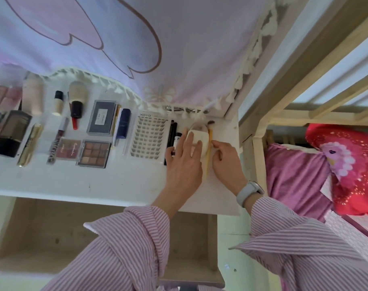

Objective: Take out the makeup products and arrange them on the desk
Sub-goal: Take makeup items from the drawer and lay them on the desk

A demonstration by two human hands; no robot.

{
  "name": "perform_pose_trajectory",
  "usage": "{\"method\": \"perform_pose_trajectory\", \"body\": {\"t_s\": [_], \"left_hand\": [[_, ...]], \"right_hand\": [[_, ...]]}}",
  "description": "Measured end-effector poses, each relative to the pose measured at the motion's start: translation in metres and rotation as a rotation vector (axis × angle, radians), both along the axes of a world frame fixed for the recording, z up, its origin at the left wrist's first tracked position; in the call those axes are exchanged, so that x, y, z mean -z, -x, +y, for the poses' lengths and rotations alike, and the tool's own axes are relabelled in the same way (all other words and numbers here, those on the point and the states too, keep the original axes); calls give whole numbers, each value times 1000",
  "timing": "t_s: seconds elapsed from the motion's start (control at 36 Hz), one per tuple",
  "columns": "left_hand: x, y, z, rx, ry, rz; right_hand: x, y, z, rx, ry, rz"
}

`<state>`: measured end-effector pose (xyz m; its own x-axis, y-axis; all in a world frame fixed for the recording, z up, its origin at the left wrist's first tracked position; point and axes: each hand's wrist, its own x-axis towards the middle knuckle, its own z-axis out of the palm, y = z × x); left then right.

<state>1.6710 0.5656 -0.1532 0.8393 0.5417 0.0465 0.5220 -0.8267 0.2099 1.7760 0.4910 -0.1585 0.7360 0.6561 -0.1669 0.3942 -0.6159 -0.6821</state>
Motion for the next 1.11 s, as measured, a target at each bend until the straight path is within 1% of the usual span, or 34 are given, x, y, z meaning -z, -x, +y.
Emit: {"method": "perform_pose_trajectory", "body": {"t_s": [0.17, 0.25, 0.31, 0.36, 0.42, 0.5, 0.58, 0.67, 0.72, 0.78, 0.89, 1.0, 1.11], "left_hand": [[-11, 42, -1, -30, -7, -148], [-15, 77, -2, -51, -3, -219], [-13, 108, -3, -57, 1, -227], [-8, 144, -4, -79, 7, -194], [1, 183, -3, -111, 20, -163], [17, 244, -1, -128, 34, -146], [34, 303, -2, -119, -5, -127], [58, 355, 1, -74, -29, -71], [75, 378, 6, -19, -46, -22], [92, 389, 12, 24, -84, -16], [115, 389, 23, 39, -152, -123], [124, 388, 26, 42, -217, -214], [126, 383, 36, 70, -255, -254]], "right_hand": [[-5, 7, -5, 22, 66, -39], [-6, 23, -15, 23, 51, -110], [-7, 43, -23, 28, 14, -188], [-11, 72, -32, 47, -64, -248], [-11, 109, -45, 21, -138, -316], [-1, 174, -63, -129, -136, -341], [19, 237, -78, -332, -99, -381], [48, 289, -86, -530, 37, -461], [66, 310, -86, -579, 158, -510], [78, 318, -82, -527, 201, -589], [93, 322, -77, -424, 126, -771], [100, 323, -76, -385, 35, -824], [102, 322, -71, -349, -18, -858]]}}
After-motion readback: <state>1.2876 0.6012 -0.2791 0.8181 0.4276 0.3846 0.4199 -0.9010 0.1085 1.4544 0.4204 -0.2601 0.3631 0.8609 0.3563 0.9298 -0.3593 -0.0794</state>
